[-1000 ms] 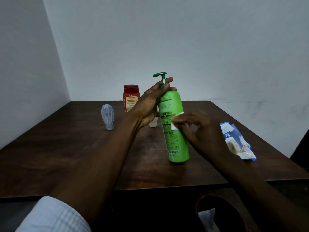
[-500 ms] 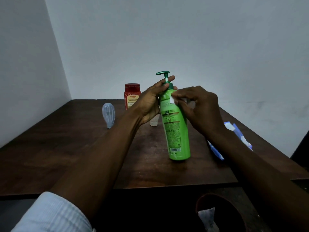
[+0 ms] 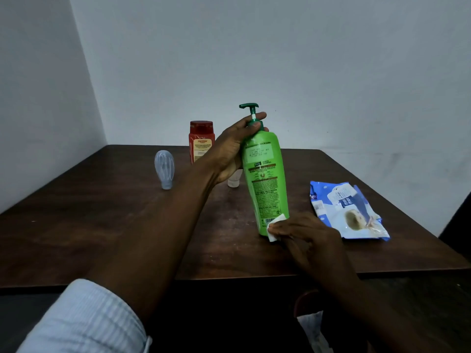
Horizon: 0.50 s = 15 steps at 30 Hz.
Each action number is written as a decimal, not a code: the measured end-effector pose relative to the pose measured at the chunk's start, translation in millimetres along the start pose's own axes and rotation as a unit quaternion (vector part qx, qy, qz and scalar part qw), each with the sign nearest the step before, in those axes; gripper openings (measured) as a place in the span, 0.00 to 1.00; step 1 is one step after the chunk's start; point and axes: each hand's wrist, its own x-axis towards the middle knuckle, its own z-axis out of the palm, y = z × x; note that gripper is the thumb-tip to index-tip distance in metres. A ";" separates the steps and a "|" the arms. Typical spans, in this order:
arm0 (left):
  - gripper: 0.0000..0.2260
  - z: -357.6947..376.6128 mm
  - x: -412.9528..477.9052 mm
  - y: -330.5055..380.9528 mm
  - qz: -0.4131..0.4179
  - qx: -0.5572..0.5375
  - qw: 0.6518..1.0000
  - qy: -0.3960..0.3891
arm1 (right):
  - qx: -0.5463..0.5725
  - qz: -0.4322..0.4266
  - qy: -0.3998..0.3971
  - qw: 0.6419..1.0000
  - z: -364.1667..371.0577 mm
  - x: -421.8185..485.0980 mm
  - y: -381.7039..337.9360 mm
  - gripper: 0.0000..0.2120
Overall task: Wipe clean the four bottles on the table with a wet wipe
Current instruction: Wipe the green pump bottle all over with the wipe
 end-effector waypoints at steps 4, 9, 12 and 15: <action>0.13 -0.2 2.0 -2.4 -0.002 -0.008 1.000 0.005 | -0.001 0.011 0.003 1.000 -3.0 1.0 2.1 0.12; 0.07 -3.3 1.3 0.2 -0.018 -0.056 0.998 -0.007 | -0.011 0.043 0.018 0.999 -6.0 6.1 2.9 0.12; 0.10 -2.4 0.6 1.0 -0.024 -0.103 0.994 -0.015 | -0.012 0.043 0.026 0.999 -3.4 14.9 4.6 0.12; 0.10 -0.6 -0.7 0.1 -0.022 -0.113 0.993 -0.035 | -0.009 0.043 0.044 0.998 -1.7 33.6 5.5 0.11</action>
